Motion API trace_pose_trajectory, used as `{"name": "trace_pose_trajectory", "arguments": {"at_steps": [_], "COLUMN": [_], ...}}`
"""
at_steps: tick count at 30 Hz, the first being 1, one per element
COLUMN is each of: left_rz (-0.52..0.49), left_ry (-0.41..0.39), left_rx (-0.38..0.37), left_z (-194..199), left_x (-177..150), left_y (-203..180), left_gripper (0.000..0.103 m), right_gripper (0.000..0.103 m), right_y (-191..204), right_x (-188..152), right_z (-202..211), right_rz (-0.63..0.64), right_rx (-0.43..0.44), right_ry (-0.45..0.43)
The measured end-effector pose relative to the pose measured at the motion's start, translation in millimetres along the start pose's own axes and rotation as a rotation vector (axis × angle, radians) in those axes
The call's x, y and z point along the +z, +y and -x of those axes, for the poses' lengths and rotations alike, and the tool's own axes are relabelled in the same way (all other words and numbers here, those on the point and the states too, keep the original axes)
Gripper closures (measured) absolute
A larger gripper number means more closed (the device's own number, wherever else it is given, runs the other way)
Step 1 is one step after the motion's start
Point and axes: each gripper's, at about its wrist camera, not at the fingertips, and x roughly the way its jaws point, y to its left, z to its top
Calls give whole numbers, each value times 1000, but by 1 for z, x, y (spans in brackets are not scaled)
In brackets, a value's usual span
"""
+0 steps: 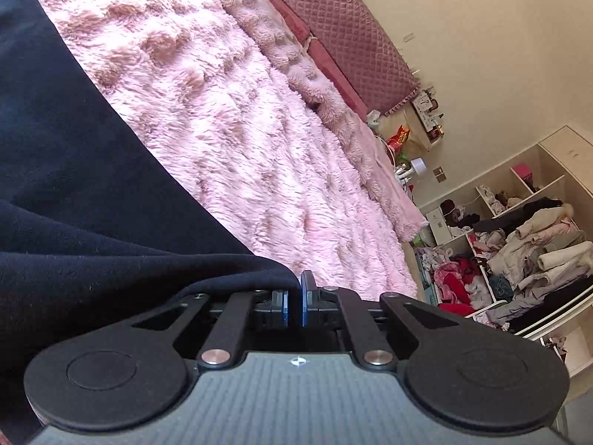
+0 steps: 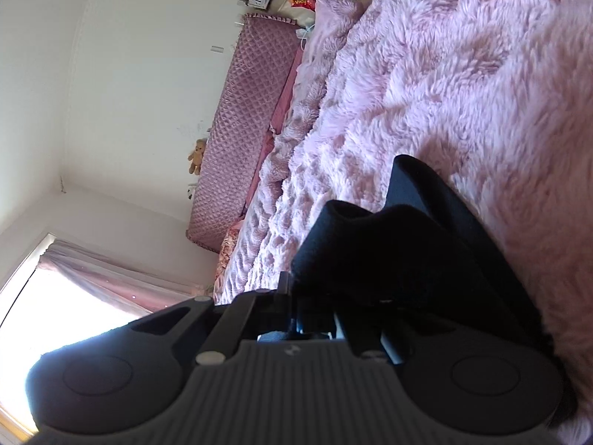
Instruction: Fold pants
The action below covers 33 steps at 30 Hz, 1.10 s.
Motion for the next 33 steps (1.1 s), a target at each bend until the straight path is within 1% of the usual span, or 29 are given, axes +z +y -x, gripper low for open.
{"name": "trace_pose_trajectory", "arguments": {"at_steps": [4, 6, 7, 8, 9, 10, 11, 12, 13, 14, 16, 18, 19, 20, 21, 22, 23, 24, 26, 27, 28, 30, 32, 33], "left_rz": [24, 48, 69, 96, 119, 143, 164, 169, 164, 148, 122, 88, 62, 23, -3, -15, -21, -36, -87, -131, -173, -252, -329, -362], "left_ry": [38, 59, 71, 80, 83, 82, 77, 76, 77, 79, 83, 88, 105, 154, 216, 317, 380, 379, 336, 314, 298, 260, 202, 178], "left_rx": [34, 57, 70, 66, 53, 31, 3, -18, -33, -28, 4, 24, 42, 79, 121, 203, 273, 289, 274, 266, 273, 310, 337, 343], "left_z": [-16, -21, -24, -26, -26, -25, -23, -22, -21, -21, -19, -18, -19, -25, -33, -44, -51, -50, -38, -30, -23, -8, 14, 25], "left_x": [6, 8, 11, 12, 13, 14, 15, 17, 19, 22, 25, 26, 27, 29, 31, 33, 32, 30, 24, 20, 16, 6, -5, -13], "left_y": [9, 14, 16, 19, 21, 22, 21, 20, 18, 12, 4, -5, -11, -18, -23, -27, -31, -36, -49, -58, -65, -78, -88, -91], "left_gripper": [97, 95, 90, 82, 78, 67, 58, 54, 50, 49, 49, 46, 38, 22, 19, 23, 28, 28, 24, 24, 23, 23, 23, 23], "right_gripper": [103, 102, 101, 100, 95, 82, 73, 61, 62, 61, 61, 61, 61, 61, 61, 61, 61, 61, 61, 61, 61, 61, 61, 56], "right_y": [-5, -8, -9, -9, -8, -5, 0, 5, 10, 14, 22, 27, 29, 31, 34, 37, 40, 42, 46, 48, 50, 54, 59, 62], "right_x": [10, 15, 17, 19, 23, 26, 29, 31, 33, 35, 37, 36, 34, 32, 28, 25, 21, 14, 0, -6, -10, -24, -34, -38], "right_z": [-21, -31, -34, -37, -40, -40, -39, -36, -32, -29, -20, -8, -2, 6, 12, 17, 21, 25, 34, 38, 40, 46, 56, 62], "right_rz": [-16, -22, -29, -33, -24, -8, 20, 49, 78, 102, 141, 170, 187, 215, 243, 268, 295, 323, 382, 414, 439, 496, 546, 556], "right_rx": [-47, -85, -106, -133, -154, -162, -164, -161, -159, -164, -191, -195, -191, -189, -193, -198, -205, -210, -223, -230, -239, -262, -268, -262], "right_ry": [19, 33, 35, 38, 39, 31, 6, -19, -36, -42, -48, -47, -47, -43, -34, -22, -8, 10, 44, 60, 70, 86, 83, 85]}}
